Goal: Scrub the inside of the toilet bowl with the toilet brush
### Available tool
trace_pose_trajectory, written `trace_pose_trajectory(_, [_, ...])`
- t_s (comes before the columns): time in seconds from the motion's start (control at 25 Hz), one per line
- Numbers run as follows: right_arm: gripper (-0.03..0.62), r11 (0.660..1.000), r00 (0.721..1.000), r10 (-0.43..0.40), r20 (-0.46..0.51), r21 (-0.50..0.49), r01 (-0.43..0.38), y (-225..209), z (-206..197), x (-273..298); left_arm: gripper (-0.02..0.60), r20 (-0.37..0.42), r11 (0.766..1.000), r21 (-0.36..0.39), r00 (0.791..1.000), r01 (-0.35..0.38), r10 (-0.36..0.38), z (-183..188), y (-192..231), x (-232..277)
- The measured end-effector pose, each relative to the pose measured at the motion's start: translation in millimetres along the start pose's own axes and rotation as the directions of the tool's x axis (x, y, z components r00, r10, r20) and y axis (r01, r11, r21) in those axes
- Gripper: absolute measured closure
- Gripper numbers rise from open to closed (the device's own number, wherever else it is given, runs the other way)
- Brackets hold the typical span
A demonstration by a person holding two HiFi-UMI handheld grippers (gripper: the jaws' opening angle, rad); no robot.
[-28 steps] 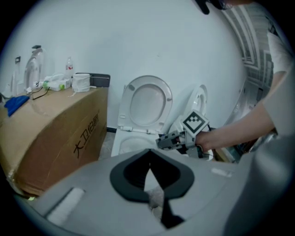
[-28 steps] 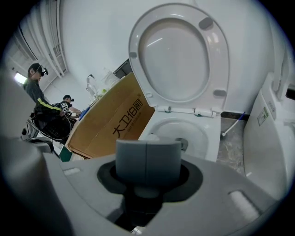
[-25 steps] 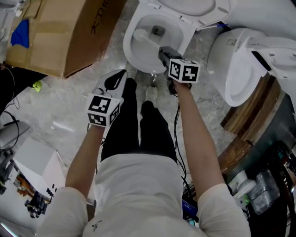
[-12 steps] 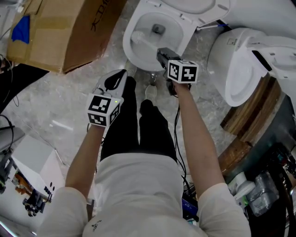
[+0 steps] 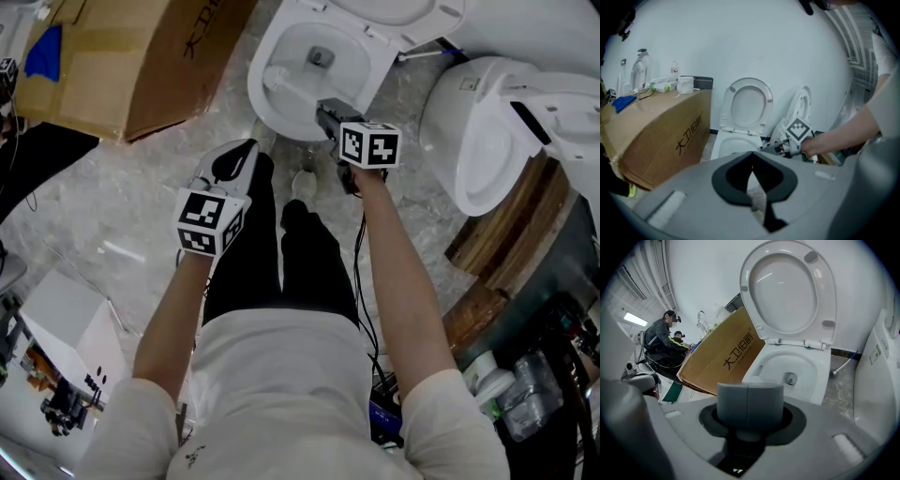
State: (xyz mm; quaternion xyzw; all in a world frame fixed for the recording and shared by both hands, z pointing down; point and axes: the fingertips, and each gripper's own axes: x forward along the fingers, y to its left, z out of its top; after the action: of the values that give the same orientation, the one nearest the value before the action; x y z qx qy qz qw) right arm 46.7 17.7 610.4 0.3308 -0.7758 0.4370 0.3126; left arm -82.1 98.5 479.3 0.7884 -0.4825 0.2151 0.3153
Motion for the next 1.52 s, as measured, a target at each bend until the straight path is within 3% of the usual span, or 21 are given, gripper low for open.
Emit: trace_pose_trajectory(1.52, [0.444, 0.994, 0.980, 0.085, -0.182, -0.059, -0.097, -23.4, -65.2, -43.7, 0.592, 0.004, 0.999, 0.021, 0.999, 0.041, -0.041, -7.5, -41.8, 5.9])
